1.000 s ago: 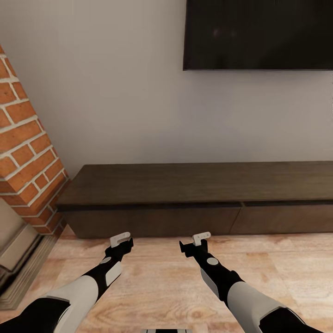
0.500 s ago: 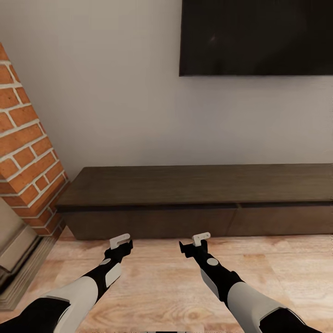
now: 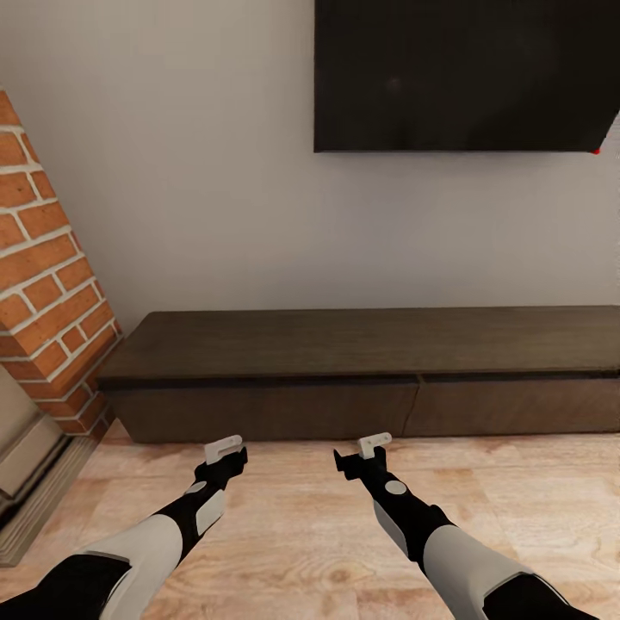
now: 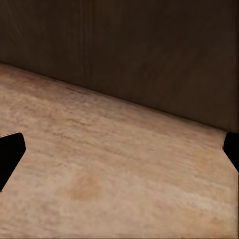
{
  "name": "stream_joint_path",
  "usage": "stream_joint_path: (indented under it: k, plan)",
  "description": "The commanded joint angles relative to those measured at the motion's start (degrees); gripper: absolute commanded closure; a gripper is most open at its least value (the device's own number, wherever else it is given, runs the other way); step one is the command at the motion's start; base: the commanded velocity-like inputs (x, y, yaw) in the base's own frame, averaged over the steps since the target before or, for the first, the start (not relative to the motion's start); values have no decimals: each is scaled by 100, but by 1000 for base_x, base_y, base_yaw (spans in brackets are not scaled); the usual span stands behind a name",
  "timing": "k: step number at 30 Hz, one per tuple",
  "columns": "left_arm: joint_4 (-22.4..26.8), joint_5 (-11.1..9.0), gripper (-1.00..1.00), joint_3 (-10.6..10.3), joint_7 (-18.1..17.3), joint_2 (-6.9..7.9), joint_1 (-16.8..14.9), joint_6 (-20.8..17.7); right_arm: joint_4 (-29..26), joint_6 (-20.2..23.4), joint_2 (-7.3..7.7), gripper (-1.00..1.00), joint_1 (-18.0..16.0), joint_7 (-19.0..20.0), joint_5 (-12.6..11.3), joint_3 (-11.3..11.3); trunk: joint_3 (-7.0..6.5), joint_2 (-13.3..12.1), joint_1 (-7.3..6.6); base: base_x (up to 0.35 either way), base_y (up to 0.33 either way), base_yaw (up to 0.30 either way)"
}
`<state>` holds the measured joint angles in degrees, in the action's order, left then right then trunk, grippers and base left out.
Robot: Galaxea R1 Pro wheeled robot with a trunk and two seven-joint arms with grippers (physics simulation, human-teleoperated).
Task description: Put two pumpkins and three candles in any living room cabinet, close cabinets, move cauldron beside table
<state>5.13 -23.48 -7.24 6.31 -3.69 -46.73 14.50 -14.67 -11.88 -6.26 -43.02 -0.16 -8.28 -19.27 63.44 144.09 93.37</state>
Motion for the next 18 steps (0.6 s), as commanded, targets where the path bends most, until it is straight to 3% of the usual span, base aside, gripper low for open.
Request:
stream_joint_path:
  k: [1,18]
  plan:
    - [-4,-35,-100,-50,29,0,-3,18,8,-25,2,-100,-5,-2,-60,-42,-5,2,-2,-54,-62,0]
    - [-4,-35,-100,-58,24,-9,-3,19,8,-43,2,-100,-5,-2,-51,-42,-164,2,-2,-8,-9,0]
